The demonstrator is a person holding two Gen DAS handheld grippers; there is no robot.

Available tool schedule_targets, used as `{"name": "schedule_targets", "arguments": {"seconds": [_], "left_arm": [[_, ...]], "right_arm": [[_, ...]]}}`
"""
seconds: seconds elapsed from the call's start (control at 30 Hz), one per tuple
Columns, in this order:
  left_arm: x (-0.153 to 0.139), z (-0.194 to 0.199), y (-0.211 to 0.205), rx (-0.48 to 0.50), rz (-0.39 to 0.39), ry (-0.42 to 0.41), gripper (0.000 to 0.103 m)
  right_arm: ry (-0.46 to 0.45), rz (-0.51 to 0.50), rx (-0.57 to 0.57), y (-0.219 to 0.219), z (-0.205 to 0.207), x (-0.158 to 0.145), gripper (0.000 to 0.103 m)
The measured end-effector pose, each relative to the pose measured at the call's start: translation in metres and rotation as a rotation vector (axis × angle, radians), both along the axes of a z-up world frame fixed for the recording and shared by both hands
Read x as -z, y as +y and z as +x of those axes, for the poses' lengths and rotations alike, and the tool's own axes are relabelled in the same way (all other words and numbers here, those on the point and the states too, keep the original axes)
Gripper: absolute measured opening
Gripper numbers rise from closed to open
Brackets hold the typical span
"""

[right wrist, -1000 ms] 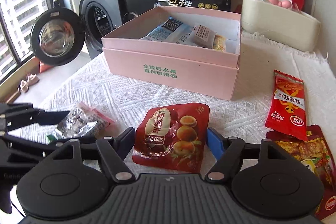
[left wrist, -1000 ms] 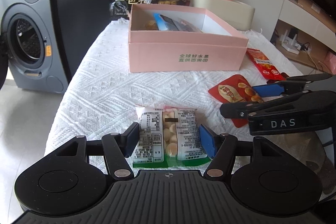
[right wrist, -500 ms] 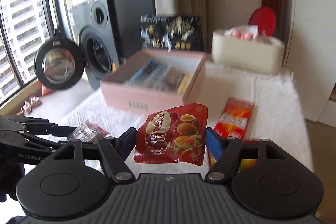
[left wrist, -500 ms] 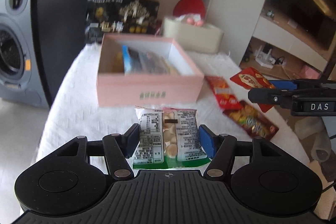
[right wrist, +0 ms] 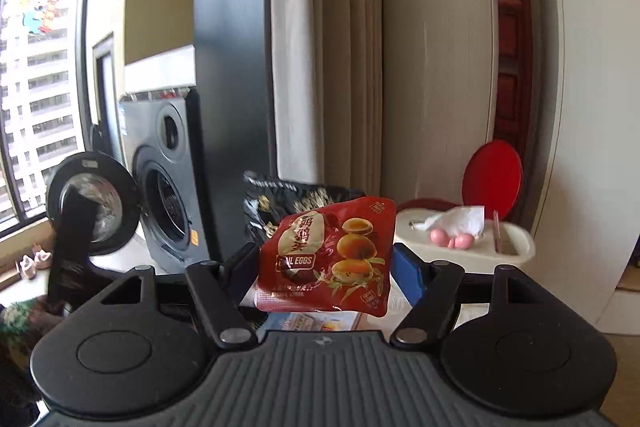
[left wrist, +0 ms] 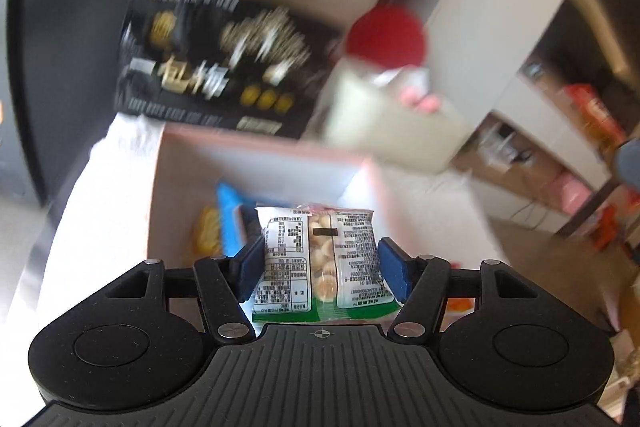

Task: Organize snacks
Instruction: 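Carry cracker packs and egg-snack packet over the pink box and open both tools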

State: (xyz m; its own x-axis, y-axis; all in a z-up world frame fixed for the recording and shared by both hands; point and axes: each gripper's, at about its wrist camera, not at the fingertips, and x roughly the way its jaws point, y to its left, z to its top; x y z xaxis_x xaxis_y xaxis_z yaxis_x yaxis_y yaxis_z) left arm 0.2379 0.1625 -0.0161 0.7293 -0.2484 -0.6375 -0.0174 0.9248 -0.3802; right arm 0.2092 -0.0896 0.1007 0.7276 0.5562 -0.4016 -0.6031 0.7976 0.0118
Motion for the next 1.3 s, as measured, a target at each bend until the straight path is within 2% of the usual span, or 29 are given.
{"name": "schedule_targets", "arguments": {"seconds": [0.07, 0.13, 0.2, 0.27, 0.33, 0.4, 0.47, 0.6, 0.7, 0.77, 0.83, 0.9, 0.93, 0.97, 1.0, 1.03, 1.1, 1.2, 1.3], "left_arm": [[0.008, -0.002, -0.001, -0.013, 0.048, -0.043, 0.067], [0.005, -0.011, 0.002, -0.044, 0.058, -0.112, 0.067], [0.000, -0.021, -0.001, -0.026, 0.112, -0.168, 0.067], [0.002, -0.025, -0.009, 0.054, 0.175, -0.149, 0.067], [0.009, -0.025, -0.021, 0.146, 0.218, -0.113, 0.067], [0.014, -0.029, -0.031, 0.167, 0.288, -0.128, 0.069], [0.016, -0.028, -0.033, 0.127, 0.354, -0.139, 0.069], [0.015, -0.016, -0.009, -0.013, 0.273, -0.099, 0.067], [0.004, -0.027, 0.006, -0.100, 0.178, -0.180, 0.066], [-0.006, -0.033, 0.009, -0.109, 0.128, -0.217, 0.066], [-0.009, -0.032, -0.001, -0.036, 0.146, -0.174, 0.066], [-0.005, -0.029, -0.022, 0.045, 0.246, -0.099, 0.066], [-0.003, -0.030, -0.032, 0.042, 0.308, -0.094, 0.067], [-0.002, -0.034, -0.037, -0.003, 0.345, -0.110, 0.066], [-0.004, -0.037, -0.036, -0.060, 0.338, -0.135, 0.065], [-0.008, -0.043, -0.031, -0.118, 0.294, -0.164, 0.064], [-0.017, -0.053, -0.023, -0.170, 0.209, -0.204, 0.064], [-0.023, -0.074, -0.034, -0.133, 0.204, -0.216, 0.064], [-0.016, -0.102, -0.058, -0.040, 0.194, -0.190, 0.064]], "right_arm": [[0.052, -0.020, 0.008, 0.012, 0.019, 0.014, 0.072], [0.104, -0.026, 0.005, 0.022, 0.037, 0.029, 0.072], [0.162, -0.024, 0.004, 0.036, 0.056, 0.046, 0.072], [0.211, -0.014, -0.012, 0.050, 0.073, 0.063, 0.072], [0.244, 0.026, -0.074, 0.063, 0.086, 0.075, 0.072], [0.272, 0.040, -0.103, 0.074, 0.098, 0.086, 0.072], [0.286, 0.014, -0.086, 0.082, 0.102, 0.089, 0.072], [0.250, -0.005, -0.069, 0.060, 0.085, 0.083, 0.073], [0.199, -0.048, -0.026, 0.020, 0.067, 0.080, 0.077], [0.162, -0.099, 0.028, -0.012, 0.053, 0.084, 0.078], [0.147, -0.155, 0.089, -0.044, 0.036, 0.093, 0.079], [0.149, -0.215, 0.143, -0.071, 0.020, 0.106, 0.079], [0.153, -0.237, 0.168, -0.082, 0.012, 0.111, 0.079], [0.161, -0.247, 0.190, -0.095, 0.002, 0.117, 0.079], [0.175, -0.242, 0.197, -0.103, -0.005, 0.121, 0.079], [0.203, -0.221, 0.196, -0.112, -0.013, 0.125, 0.079], [0.256, -0.177, 0.178, -0.123, -0.026, 0.133, 0.079], [0.272, -0.159, 0.156, -0.125, -0.043, 0.143, 0.079], [0.268, -0.157, 0.127, -0.121, -0.055, 0.153, 0.079]]}}
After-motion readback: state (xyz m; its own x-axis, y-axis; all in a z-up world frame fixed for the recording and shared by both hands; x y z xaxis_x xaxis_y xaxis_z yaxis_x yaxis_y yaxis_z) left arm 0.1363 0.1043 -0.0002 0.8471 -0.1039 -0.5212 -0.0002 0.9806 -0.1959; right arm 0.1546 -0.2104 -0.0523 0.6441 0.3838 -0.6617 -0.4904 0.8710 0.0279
